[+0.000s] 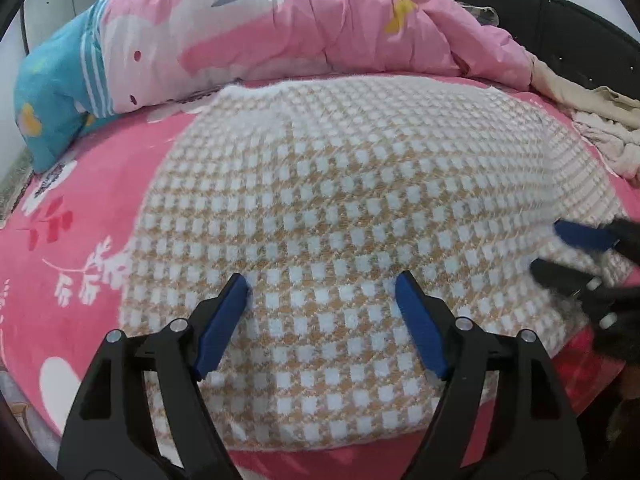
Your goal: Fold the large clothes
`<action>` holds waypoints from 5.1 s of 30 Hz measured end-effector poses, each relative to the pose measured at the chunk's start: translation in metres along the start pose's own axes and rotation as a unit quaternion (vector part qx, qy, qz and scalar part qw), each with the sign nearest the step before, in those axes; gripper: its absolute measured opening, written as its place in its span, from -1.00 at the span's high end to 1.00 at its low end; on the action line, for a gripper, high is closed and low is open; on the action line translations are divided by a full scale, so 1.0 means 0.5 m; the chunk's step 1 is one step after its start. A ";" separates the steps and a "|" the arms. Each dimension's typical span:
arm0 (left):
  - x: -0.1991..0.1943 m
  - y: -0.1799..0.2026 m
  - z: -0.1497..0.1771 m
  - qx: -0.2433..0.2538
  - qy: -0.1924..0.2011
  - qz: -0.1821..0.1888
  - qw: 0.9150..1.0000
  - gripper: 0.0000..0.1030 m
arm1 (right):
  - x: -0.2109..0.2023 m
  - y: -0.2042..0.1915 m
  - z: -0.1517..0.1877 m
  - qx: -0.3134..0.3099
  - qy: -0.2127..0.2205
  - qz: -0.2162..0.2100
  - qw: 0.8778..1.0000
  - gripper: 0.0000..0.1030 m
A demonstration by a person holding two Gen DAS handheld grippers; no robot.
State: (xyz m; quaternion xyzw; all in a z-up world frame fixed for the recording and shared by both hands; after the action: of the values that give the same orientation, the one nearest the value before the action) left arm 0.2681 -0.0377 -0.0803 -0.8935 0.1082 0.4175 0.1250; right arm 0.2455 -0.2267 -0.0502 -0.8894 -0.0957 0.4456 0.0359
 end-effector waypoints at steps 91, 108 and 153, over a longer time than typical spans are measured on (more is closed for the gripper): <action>-0.010 -0.120 -0.054 -0.075 0.018 0.012 0.997 -0.65 | 0.040 0.137 -0.116 0.091 0.003 0.091 0.992 -0.62; -0.060 -0.073 0.129 -0.113 -0.008 0.042 0.993 -0.65 | -0.014 0.112 0.105 0.112 0.001 0.099 0.989 -0.62; -0.464 -0.002 0.109 -0.085 0.107 -0.116 0.984 -0.85 | -0.416 -0.059 0.143 0.062 0.171 0.177 0.967 -0.88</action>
State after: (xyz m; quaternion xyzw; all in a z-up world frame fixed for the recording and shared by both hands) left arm 0.0836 0.0009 0.0656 -0.9469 -0.0194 0.3097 0.0843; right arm 0.0627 -0.2415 0.0747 -0.9510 0.0991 0.2916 0.0274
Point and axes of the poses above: each gripper's, at about its wrist camera, not at the fingertips, and x roughly the way its jaws point, y to its right, z to its underside, the point moved 5 cm from there along x, roughly the way its jaws point, and after that the axes turned 10 degrees about x, right-handed, at the moved point
